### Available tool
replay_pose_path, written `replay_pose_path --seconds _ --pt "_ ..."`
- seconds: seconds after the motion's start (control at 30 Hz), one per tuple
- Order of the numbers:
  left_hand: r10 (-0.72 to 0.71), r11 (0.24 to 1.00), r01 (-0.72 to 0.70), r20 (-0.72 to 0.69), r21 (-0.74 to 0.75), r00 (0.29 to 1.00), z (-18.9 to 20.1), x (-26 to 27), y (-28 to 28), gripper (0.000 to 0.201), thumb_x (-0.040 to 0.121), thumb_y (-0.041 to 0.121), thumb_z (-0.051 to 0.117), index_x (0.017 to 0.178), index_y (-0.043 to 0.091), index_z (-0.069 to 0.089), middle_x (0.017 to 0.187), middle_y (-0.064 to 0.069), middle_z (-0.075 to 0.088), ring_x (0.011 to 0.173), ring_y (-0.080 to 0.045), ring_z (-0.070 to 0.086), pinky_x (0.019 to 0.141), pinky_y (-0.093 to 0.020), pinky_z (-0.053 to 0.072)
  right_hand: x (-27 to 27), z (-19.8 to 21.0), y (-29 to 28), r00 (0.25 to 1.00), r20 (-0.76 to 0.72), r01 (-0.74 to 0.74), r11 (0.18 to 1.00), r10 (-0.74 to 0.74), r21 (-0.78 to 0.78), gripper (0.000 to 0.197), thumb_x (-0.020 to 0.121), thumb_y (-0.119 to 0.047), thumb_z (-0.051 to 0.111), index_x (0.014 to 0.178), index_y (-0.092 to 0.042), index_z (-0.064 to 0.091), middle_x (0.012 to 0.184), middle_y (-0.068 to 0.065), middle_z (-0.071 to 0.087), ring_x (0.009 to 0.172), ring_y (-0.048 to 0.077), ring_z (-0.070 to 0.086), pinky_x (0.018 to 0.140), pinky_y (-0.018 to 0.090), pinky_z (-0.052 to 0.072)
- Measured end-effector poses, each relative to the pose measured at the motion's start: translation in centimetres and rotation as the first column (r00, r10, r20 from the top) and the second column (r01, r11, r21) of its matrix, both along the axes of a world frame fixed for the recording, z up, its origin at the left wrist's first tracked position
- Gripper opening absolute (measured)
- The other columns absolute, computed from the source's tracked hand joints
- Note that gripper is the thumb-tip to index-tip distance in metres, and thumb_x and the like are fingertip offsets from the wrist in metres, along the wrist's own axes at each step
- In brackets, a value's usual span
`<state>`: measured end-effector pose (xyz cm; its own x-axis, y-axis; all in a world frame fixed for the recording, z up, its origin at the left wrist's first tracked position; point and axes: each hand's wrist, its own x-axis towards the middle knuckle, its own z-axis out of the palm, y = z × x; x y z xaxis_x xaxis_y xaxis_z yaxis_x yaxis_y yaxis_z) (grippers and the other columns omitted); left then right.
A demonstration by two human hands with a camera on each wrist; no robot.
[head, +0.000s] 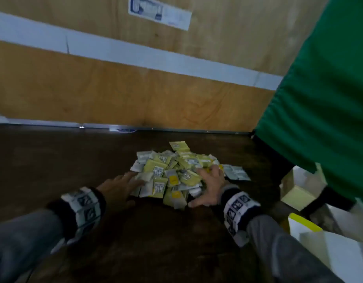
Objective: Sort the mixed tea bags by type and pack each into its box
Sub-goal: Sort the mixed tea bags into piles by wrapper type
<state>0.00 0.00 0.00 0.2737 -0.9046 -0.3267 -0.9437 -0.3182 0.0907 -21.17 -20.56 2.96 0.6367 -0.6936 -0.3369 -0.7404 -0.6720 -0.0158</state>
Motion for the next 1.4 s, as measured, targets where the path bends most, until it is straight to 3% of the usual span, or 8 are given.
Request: replay_pose_path --seconds 0.1,0.33,0.57,0.67,0.8,0.93,1.17,1.4 --pt "0.040 0.996 -0.040 0.000 0.074 0.999 -0.6 0.6 -1.2 0.073 0.093 0.041 0.052 0.152 0.032 0.010 0.156 -0.007 0.017 0.140 -0.026 0.029 0.113 -0.037 0.029 0.9 -0.3 -0.4 0.985 -0.167 -0.030 0.996 0.045 0.089 0.120 0.054 -0.069 0.075 0.145 -0.048 0.000 0.155 0.008 -0.014 0.142 0.042 -0.005 0.110 0.059 0.025" --pt "0.212 0.975 -0.212 0.008 0.070 0.977 -0.2 -2.2 -2.5 0.065 0.095 0.035 0.050 0.151 0.021 0.020 0.151 -0.014 0.032 0.135 -0.029 0.038 0.111 -0.035 0.032 0.6 -0.8 -0.8 0.979 -0.080 -0.181 0.982 0.185 0.055 0.072 0.082 -0.034 0.066 0.144 -0.026 0.031 0.146 0.006 0.040 0.125 0.028 0.048 0.095 0.040 0.048" --pt "0.219 0.961 -0.236 0.123 0.147 0.968 3.6 -5.7 -3.5 0.054 0.095 0.043 0.050 0.134 0.005 0.051 0.124 -0.008 0.057 0.111 -0.025 0.054 0.092 -0.033 0.042 -3.0 1.7 0.1 0.963 0.264 -0.046 0.999 0.049 -0.016 0.055 0.088 -0.005 0.052 0.138 -0.024 0.039 0.135 0.011 0.049 0.093 0.026 0.060 0.070 0.031 0.050" --pt "0.169 0.985 -0.166 0.065 -0.048 0.983 5.1 -6.7 -5.3 0.044 0.096 0.041 0.048 0.119 0.005 0.060 0.104 -0.007 0.055 0.092 -0.022 0.052 0.087 -0.037 0.047 -3.9 2.7 -0.2 0.857 0.492 0.131 0.988 -0.155 0.083 0.059 0.087 -0.008 0.058 0.140 -0.020 0.034 0.135 0.011 0.049 0.107 0.028 0.057 0.077 0.031 0.048" --pt "0.060 0.922 -0.160 -0.279 -0.353 0.959 5.7 -9.2 -7.9 0.060 0.094 0.043 0.051 0.142 0.009 0.038 0.141 -0.008 0.046 0.122 -0.026 0.050 0.097 -0.035 0.044 -4.8 2.9 0.5 0.635 0.667 0.248 0.921 -0.390 0.302 0.050 0.087 -0.018 0.065 0.128 -0.004 0.041 0.121 0.013 0.055 0.106 0.031 0.057 0.086 0.043 0.052" --pt "-0.094 0.864 -0.289 -0.695 -0.413 0.713 5.4 -12.4 -9.5 0.082 0.084 0.043 0.068 0.147 0.010 0.027 0.143 -0.006 0.046 0.121 -0.024 0.053 0.084 -0.028 0.047 -6.5 3.2 2.8 0.236 0.751 0.103 0.784 -0.617 0.612 0.025 0.079 -0.008 0.074 0.097 -0.008 0.056 0.102 0.017 0.063 0.082 0.032 0.065 0.061 0.049 0.058" --pt "-0.242 0.789 -0.379 -0.812 -0.483 0.531 4.5 -14.5 -8.2 0.037 0.075 0.021 0.080 0.107 0.010 0.064 0.101 -0.008 0.070 0.082 -0.018 0.070 0.066 -0.035 0.061 -8.5 2.8 6.0 0.197 0.691 0.114 0.716 -0.696 0.688 0.045 0.081 -0.027 0.072 0.118 -0.007 0.055 0.103 0.014 0.065 0.072 0.024 0.067 0.044 0.028 0.053" --pt "-0.063 0.940 -0.131 -0.537 -0.314 0.841 5.7 -9.8 -4.5 0.020 0.093 0.022 0.060 0.100 0.003 0.059 0.083 -0.011 0.066 0.058 -0.013 0.057 0.048 -0.019 0.046 -10.2 2.4 7.6 0.310 0.652 0.105 0.706 -0.692 0.700 0.027 0.085 -0.015 0.068 0.107 -0.012 0.053 0.085 0.009 0.068 0.055 0.017 0.068 0.044 0.031 0.055"
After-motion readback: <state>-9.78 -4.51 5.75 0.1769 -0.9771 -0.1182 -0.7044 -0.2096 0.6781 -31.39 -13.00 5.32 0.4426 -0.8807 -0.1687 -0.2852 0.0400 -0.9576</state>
